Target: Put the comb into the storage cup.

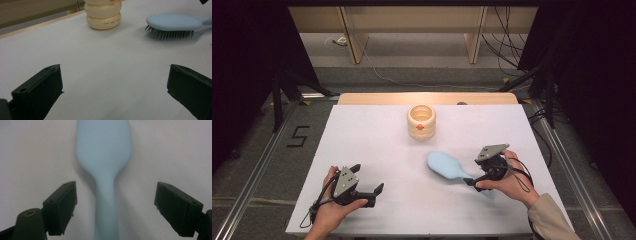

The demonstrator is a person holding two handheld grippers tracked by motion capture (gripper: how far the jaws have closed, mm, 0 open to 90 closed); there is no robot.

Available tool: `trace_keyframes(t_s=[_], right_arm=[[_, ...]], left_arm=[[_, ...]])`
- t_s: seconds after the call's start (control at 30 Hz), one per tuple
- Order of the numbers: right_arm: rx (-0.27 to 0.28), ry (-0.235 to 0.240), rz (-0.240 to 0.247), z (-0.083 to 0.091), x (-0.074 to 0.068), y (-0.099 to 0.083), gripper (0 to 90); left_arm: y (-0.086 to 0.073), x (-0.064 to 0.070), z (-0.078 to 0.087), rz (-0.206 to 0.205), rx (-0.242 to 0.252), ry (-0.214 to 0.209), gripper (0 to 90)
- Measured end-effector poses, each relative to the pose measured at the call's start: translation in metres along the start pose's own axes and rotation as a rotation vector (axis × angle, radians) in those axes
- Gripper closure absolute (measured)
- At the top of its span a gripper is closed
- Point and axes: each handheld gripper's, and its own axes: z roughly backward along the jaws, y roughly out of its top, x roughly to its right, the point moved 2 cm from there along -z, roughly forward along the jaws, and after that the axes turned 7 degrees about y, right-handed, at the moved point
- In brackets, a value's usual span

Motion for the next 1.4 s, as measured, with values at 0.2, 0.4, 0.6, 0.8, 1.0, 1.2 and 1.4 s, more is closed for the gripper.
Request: trace_keyframes(t_s=[0.2, 0.4, 0.6, 0.8, 1.0, 1.2, 1.4], right_arm=[[-0.123, 0.012, -0.010, -0.009, -0.001, 0.011, 21.2], [-0.201, 0.003, 0.015, -0.020, -0.005, 0.021, 25.0], [-0.309, -0.008, 0.038, -0.030, -0.008, 0.028, 27.0], [-0.361, 0.002, 0.048, -0.037, -0.008, 0.028, 32.2], [-0.390, 0.029, 0.039, -0.043, -0.007, 0.027, 36.7], [-0.394, 0.018, 0.022, -0.044, -0.004, 0.029, 40.0], [-0.416, 0.024, 0.028, -0.045, -0.003, 0.031, 47.2]], left_arm=[[-0.001, -0.001, 0.000, 0.000, -0.004, 0.000, 0.0], [-0.001, -0.001, -0.002, 0.000, -0.008, 0.002, 0.0], [-0.002, -0.001, -0.002, 0.000, -0.007, 0.001, 0.0], [-0.002, -0.001, -0.001, -0.002, -0.005, 0.002, 0.0], [-0.002, -0.002, -0.001, 0.002, -0.005, 0.003, 0.0], [-0.002, -0.002, -0.001, 0.004, -0.005, 0.002, 0.0], [-0.002, -0.001, -0.001, 0.002, -0.006, 0.002, 0.0]])
